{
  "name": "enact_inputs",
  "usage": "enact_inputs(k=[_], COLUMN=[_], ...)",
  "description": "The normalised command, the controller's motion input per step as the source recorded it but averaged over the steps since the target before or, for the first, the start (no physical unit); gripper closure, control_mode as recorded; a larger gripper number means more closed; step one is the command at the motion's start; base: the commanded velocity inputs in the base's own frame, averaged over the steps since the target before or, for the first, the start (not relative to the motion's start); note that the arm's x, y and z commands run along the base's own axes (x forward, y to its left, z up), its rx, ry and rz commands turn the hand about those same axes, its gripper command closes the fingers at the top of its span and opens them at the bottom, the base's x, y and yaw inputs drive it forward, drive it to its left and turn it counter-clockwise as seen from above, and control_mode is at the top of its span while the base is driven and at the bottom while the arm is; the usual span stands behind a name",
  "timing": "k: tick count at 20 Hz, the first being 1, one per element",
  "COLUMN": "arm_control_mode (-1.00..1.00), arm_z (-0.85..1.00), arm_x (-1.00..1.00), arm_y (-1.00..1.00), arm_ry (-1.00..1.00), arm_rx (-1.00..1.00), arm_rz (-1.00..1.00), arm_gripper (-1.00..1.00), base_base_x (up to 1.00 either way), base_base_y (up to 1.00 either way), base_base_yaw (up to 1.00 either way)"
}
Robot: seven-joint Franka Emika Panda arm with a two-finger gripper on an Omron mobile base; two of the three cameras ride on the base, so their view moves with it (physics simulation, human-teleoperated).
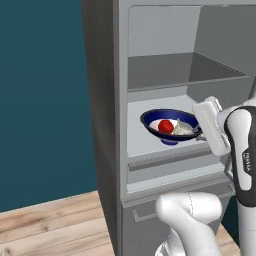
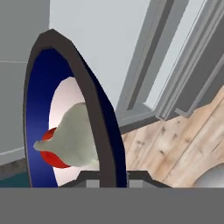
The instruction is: Place the bowl with the garlic and tomato on the second highest shelf of the fridge. Place the bowl with the fish and chicken drumstick on the top shelf of the fridge.
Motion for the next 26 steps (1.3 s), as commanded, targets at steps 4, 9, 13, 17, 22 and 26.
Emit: enact_inputs(k=[4, 9, 13, 17, 22, 26], arm_control_mode=[-1.0, -1.0, -1.0, -1.0, -1.0, -1.0], arm_z=[-0.45, -0.28, -0.68, -0.56, -0.41, -0.26], arm_x=[0.73, 1.0, 0.77, 0.67, 0.88, 1.0], arm_y=[-0.57, -0.07, 0.0, -0.02, -0.01, -0.05], arm_ry=[0.06, 0.01, 0.1, 0.08, 0.0, 0.0], arm_rx=[-0.03, -0.03, -0.18, -0.14, -0.03, 0.0], arm_rz=[-0.21, -0.19, 0.0, 0.0, -0.03, -0.05], arm_gripper=[1.0, 1.0, 1.0, 1.0, 1.0, 1.0], base_base_x=[0.0, 0.0, 0.0, 0.0, 0.0, 0.0], base_base_y=[0.0, 0.0, 0.0, 0.0, 0.0, 0.0], base_base_yaw=[0.0, 0.0, 0.0, 0.0, 0.0, 0.0])
